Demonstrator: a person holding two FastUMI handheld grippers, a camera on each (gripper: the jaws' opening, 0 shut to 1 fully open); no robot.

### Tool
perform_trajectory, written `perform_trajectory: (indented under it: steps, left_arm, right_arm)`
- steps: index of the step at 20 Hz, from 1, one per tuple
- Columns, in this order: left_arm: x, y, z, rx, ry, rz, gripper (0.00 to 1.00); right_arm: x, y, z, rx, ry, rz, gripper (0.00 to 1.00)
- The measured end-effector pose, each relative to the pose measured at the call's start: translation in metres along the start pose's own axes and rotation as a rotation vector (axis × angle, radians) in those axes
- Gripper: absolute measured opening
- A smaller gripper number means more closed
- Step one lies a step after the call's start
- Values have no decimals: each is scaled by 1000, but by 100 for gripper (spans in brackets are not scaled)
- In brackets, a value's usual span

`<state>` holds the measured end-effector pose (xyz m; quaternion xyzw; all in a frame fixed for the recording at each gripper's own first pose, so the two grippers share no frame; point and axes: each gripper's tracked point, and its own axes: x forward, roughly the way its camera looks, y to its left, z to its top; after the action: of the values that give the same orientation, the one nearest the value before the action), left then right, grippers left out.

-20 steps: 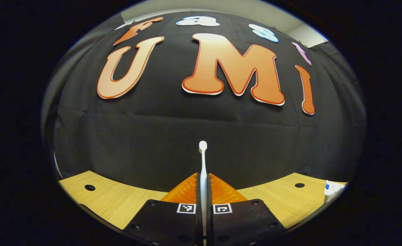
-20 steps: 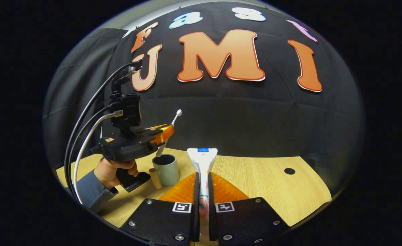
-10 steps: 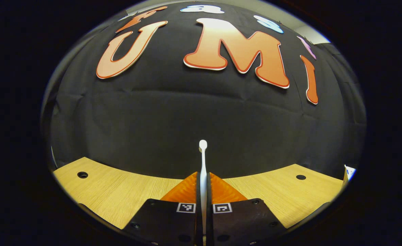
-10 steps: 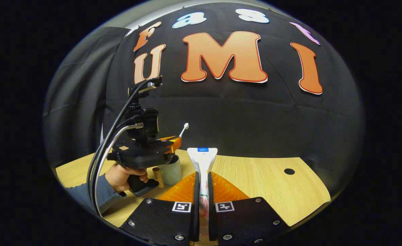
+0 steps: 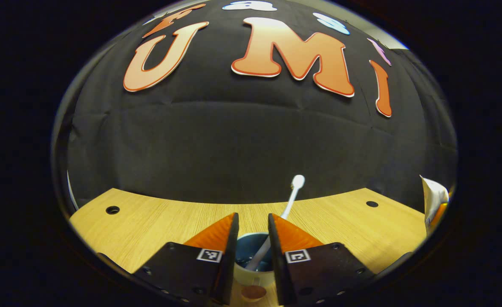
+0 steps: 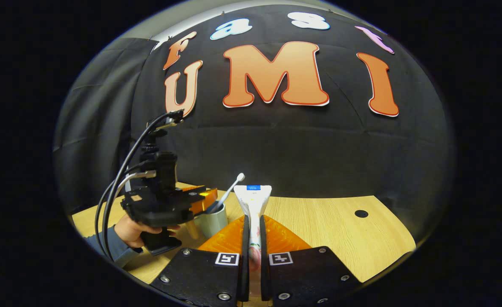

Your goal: Put the toothbrush and toothpaste on the desktop into the cup, then pick up the cup and place it on the coaster on the desktop.

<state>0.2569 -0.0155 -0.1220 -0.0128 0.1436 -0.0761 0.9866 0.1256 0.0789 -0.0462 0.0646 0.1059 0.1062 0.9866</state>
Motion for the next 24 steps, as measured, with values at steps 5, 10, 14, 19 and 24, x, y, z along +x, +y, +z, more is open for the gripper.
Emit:
perform_trajectory:
  steps: [5,10,14,19,24]
  left_arm:
    - [-43,9,6,1,-18,-7,86]
    - [-85,35,8,37,-38,34,93]
    - [-112,46,-5,31,-24,47,97]
    - [-138,53,-13,1,-41,52,97]
    - [-150,54,-19,-54,-51,31,96]
  right_arm:
    - [16,10,12,-8,-35,20,11]
    - [37,34,35,-1,-92,77,11]
    - [54,63,54,26,-155,140,11]
    - [76,97,71,69,-220,215,11]
    - [101,116,84,117,-267,249,11]
